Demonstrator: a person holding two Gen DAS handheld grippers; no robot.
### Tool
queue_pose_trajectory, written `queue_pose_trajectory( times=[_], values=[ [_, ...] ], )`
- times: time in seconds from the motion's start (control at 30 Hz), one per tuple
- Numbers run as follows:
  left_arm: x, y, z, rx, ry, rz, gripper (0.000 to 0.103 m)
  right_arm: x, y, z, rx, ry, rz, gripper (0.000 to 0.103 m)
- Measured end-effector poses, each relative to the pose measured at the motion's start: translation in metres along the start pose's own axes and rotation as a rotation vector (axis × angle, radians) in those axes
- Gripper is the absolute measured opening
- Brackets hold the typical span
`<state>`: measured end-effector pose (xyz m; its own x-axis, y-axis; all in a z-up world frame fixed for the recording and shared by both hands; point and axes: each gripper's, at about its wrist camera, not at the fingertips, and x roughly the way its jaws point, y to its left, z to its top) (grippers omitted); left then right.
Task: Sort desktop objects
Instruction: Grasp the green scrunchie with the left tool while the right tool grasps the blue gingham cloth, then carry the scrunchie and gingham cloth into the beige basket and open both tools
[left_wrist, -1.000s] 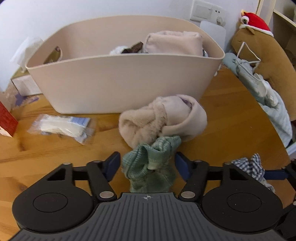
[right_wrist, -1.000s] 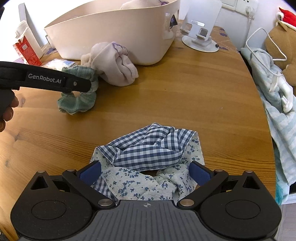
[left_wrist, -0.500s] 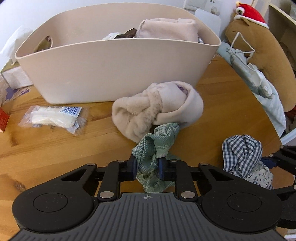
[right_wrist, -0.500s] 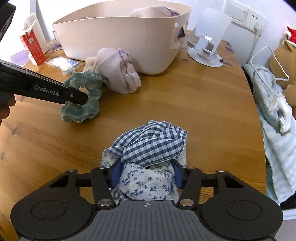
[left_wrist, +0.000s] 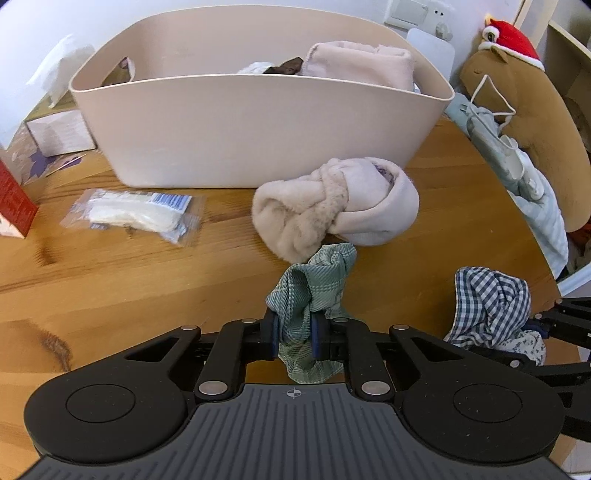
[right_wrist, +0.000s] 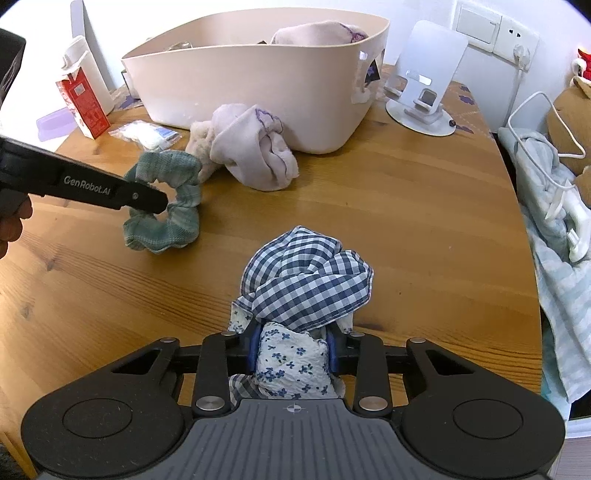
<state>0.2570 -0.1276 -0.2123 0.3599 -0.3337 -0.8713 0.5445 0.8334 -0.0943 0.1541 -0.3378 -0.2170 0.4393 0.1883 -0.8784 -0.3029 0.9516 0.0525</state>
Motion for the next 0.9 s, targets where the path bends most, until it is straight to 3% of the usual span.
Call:
queue_pose_trajectory(
  times=[0.27, 0.63, 0.9],
  values=[
    [-0.015, 0.009, -0.005, -0.036, -0.01, -0.004, 0.015, -0.006, 0.0, 0.006, 0.048, -0.016, 0.031, 0.031],
    [-0.029, 0.025, -0.013, -0.05, -0.027, 0.058, 0.015, -0.023, -0.002, 0.02, 0.079, -0.068, 0.058, 0.031],
    [-0.054, 0.047, -0.005, -0.087, -0.092, 0.083, 0.015, -0.031, -0.006, 0.034, 0.084, -0.109, 0.048, 0.031]
  ],
)
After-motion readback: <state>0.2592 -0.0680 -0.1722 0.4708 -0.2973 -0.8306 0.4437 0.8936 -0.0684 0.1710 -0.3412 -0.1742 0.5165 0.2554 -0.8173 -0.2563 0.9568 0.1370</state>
